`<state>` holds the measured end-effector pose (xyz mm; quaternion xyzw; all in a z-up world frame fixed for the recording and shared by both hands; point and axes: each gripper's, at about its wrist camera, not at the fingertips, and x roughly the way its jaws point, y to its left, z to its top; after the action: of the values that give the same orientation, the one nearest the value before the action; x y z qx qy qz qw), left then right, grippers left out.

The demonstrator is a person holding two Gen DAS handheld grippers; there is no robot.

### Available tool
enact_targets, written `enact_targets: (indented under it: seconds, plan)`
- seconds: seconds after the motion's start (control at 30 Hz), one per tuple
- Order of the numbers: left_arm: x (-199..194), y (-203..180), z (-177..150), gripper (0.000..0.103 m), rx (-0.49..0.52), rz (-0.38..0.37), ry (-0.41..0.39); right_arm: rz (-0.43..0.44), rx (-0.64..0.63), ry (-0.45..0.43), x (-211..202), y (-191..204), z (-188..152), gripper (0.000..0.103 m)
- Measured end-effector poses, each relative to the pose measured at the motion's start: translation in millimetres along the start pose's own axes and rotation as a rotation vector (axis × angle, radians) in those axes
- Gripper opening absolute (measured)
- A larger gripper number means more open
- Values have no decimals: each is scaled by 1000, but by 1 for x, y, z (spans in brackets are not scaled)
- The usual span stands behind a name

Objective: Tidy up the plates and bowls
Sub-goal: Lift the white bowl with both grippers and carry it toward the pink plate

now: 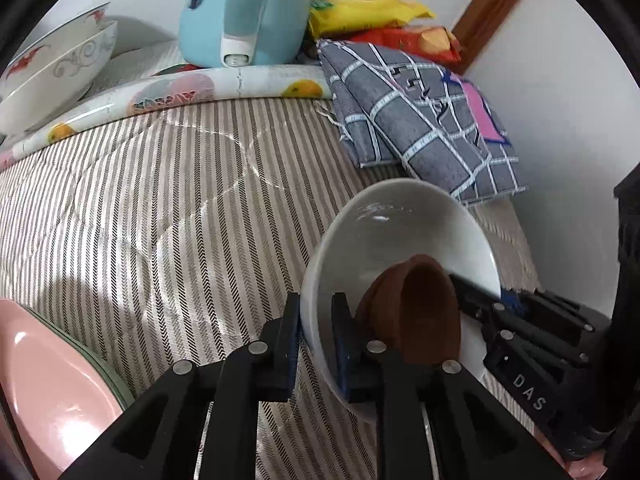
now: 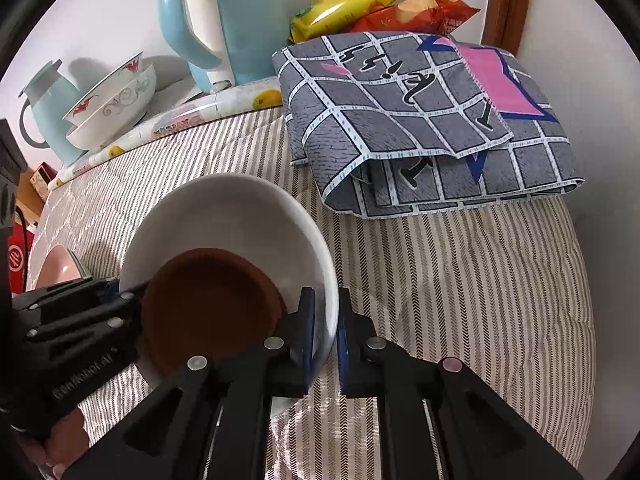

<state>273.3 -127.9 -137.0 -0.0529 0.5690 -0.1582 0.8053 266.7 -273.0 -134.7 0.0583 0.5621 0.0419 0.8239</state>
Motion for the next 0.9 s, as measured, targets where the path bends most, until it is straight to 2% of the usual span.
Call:
enact_targets:
  seconds: [0.2, 0.6, 0.9]
  plan:
    - [0, 2, 0, 15, -22, -10, -12, 9, 2, 20, 3, 0, 2, 12]
    - [-9, 1, -5, 12, -19, 3, -29, 37, 49, 3, -4, -5, -3, 8]
    - [-21, 12, -8, 11, -36, 9, -48, 57, 44, -12, -9, 4, -4, 7]
